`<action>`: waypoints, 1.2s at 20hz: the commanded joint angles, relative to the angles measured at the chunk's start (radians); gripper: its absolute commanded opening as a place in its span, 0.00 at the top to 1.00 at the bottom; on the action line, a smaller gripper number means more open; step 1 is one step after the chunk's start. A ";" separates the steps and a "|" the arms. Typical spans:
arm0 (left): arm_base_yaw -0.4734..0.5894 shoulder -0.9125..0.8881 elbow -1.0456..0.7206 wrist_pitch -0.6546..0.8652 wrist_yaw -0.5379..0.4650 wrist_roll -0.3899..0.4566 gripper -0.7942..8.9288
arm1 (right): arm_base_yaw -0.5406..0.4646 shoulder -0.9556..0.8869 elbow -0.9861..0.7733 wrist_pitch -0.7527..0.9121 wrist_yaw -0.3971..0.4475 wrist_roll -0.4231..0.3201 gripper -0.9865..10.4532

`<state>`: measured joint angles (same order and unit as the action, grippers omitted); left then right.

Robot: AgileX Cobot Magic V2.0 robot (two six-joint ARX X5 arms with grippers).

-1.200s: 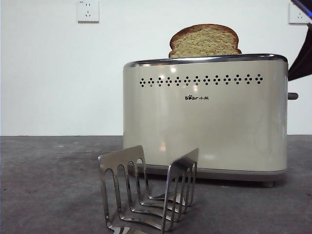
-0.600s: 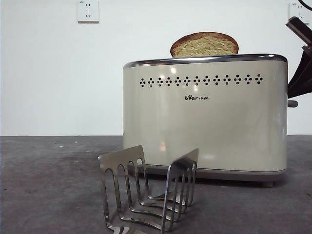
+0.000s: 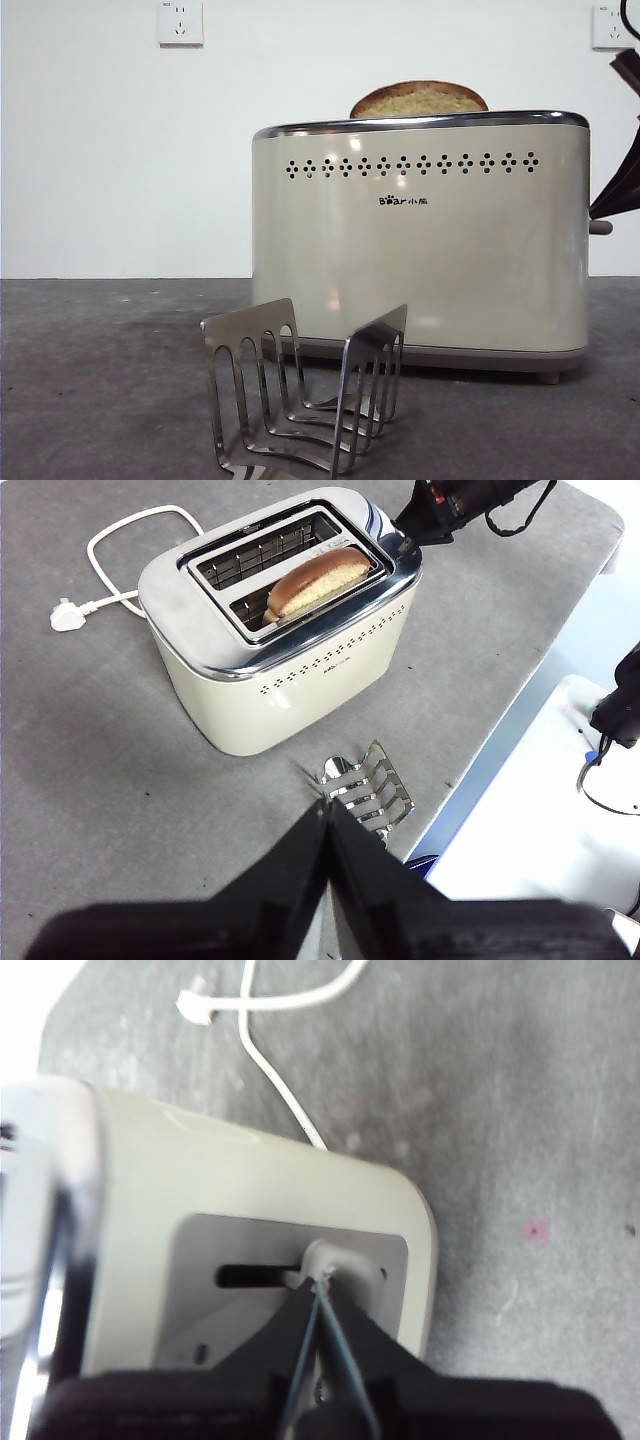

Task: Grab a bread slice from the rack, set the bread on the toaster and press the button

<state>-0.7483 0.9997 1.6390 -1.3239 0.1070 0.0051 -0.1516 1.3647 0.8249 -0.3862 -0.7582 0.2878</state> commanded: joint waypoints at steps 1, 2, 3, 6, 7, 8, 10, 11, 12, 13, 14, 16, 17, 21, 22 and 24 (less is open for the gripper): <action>0.003 -0.001 -0.004 0.003 0.001 -0.009 0.93 | 0.000 0.026 -0.008 -0.024 0.007 -0.032 0.92; 0.003 -0.001 -0.004 0.003 0.001 -0.009 0.93 | 0.000 0.034 -0.008 -0.026 0.007 -0.034 0.92; 0.003 -0.001 -0.004 0.003 0.001 -0.010 0.93 | 0.000 0.047 -0.008 -0.026 0.007 -0.041 0.92; 0.003 -0.001 -0.004 0.003 0.001 -0.010 0.93 | 0.000 0.082 -0.008 -0.034 0.034 -0.058 0.92; 0.003 -0.001 -0.004 0.003 0.001 -0.009 0.93 | 0.000 0.093 -0.008 -0.032 0.035 -0.061 0.92; 0.003 -0.001 -0.004 0.003 0.001 -0.009 0.93 | 0.000 0.104 -0.008 -0.032 0.035 -0.064 0.92; 0.003 0.000 -0.004 0.003 0.001 -0.009 0.93 | 0.000 0.126 -0.008 -0.032 0.033 -0.066 0.92; 0.003 0.000 -0.004 0.003 0.000 -0.010 0.93 | 0.000 0.138 -0.008 -0.032 0.032 -0.066 0.92; 0.003 0.000 -0.004 0.003 0.001 -0.009 0.93 | 0.000 0.149 -0.008 -0.033 0.033 -0.066 0.92; 0.003 0.000 -0.004 0.003 0.001 -0.009 0.93 | 0.000 0.161 -0.008 -0.032 0.033 -0.066 0.92; 0.003 0.000 -0.004 0.003 0.001 -0.009 0.93 | 0.000 0.172 -0.008 -0.032 0.034 -0.072 0.92; 0.003 0.002 -0.004 0.003 0.001 -0.010 0.93 | 0.000 0.188 -0.009 -0.035 0.035 -0.076 0.92; 0.003 0.002 -0.004 0.003 0.000 -0.009 0.93 | 0.000 0.195 -0.009 -0.037 0.034 -0.076 0.92; 0.003 0.003 -0.004 0.003 0.000 -0.009 0.93 | 0.000 0.233 -0.009 -0.058 0.034 -0.098 0.92; 0.003 0.004 -0.004 0.003 0.000 -0.009 0.93 | 0.000 0.238 -0.009 -0.062 0.042 -0.104 0.92; 0.003 0.004 -0.004 0.003 0.000 -0.009 0.93 | 0.000 0.243 -0.009 -0.069 0.045 -0.106 0.92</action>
<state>-0.7483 1.0050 1.6390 -1.3239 0.1074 0.0051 -0.1574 1.5578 0.8604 -0.4011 -0.7998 0.2047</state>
